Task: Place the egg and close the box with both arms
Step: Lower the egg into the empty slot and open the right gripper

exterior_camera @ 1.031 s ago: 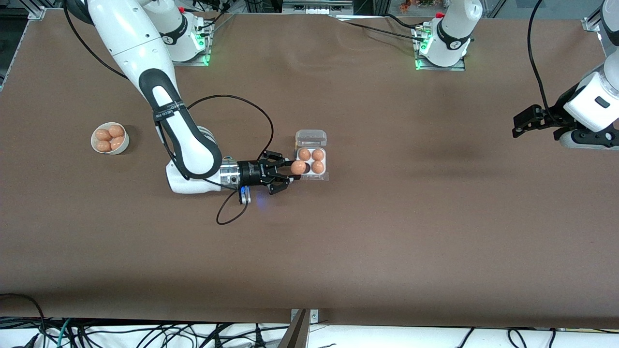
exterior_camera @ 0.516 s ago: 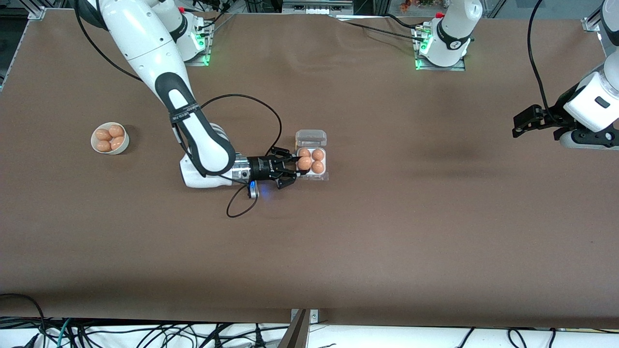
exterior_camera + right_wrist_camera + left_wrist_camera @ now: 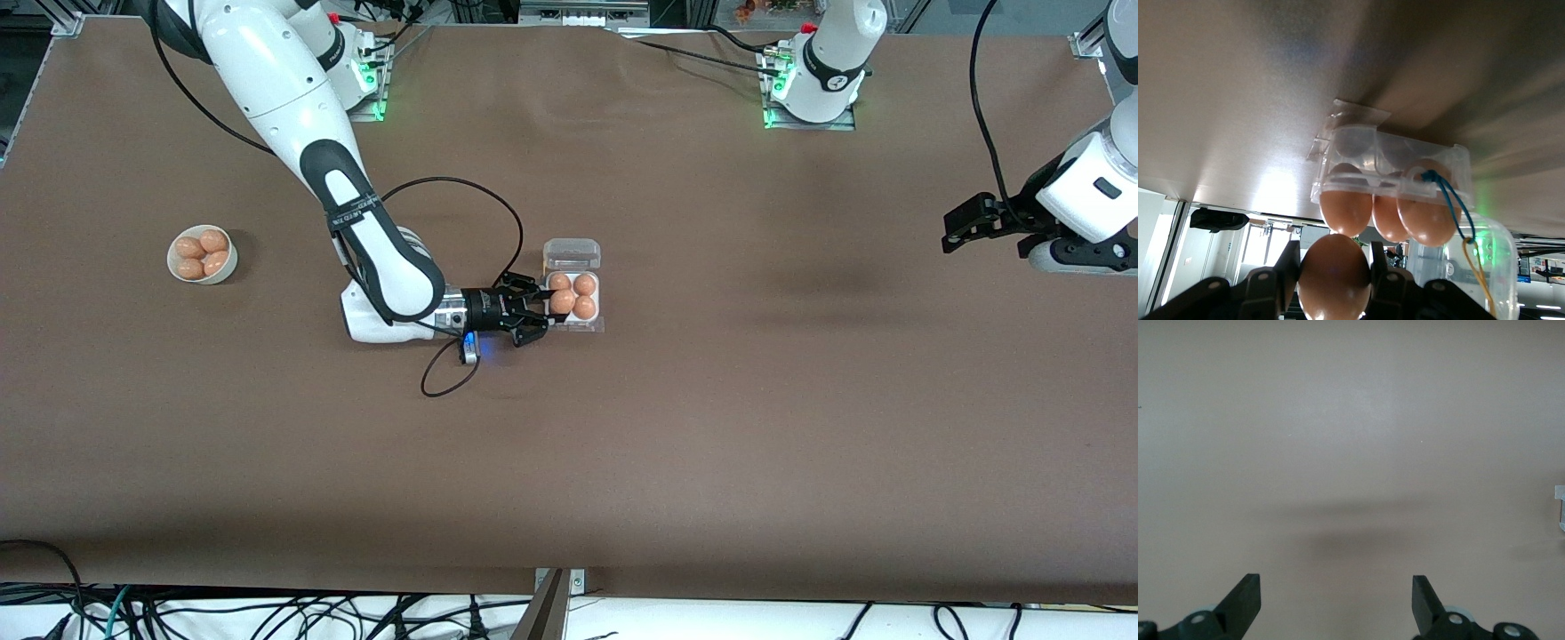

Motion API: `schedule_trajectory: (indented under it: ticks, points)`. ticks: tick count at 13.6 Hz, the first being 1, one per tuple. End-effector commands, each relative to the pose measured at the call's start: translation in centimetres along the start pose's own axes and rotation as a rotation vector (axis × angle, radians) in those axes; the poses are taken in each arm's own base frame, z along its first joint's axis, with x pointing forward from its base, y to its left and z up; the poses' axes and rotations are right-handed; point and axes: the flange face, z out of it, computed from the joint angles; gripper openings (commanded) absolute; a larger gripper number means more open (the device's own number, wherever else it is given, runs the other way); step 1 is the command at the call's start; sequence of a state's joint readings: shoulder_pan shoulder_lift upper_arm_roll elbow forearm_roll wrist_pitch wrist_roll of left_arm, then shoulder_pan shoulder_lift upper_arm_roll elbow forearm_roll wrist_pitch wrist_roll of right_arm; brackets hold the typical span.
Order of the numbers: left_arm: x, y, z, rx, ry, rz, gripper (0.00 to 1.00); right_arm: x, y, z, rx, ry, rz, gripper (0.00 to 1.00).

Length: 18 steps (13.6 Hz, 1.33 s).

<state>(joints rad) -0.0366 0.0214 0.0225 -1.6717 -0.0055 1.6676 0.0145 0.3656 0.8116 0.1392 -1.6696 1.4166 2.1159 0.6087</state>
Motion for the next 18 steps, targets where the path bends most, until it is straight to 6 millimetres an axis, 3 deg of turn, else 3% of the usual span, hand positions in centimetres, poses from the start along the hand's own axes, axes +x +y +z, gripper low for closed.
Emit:
schedule_trajectory:
  ticks: [1,13,15,18]
  points:
    - [-0.2,0.1,-0.2,-0.025,-0.003,-0.003,1.00,0.3,0.0,0.5,0.020,0.010,-0.011,0.36]
    - [-0.2,0.1,-0.2,-0.025,-0.003,-0.005,1.00,0.0,0.6,1.4,0.006,0.011,-0.014,0.37]
    - [-0.2,0.1,-0.2,-0.025,-0.003,-0.003,1.00,0.1,0.6,1.5,0.005,0.010,-0.019,0.46]
    - [-0.2,0.1,-0.2,-0.025,-0.003,-0.003,1.00,0.2,0.8,1.6,0.003,0.007,-0.014,0.86]
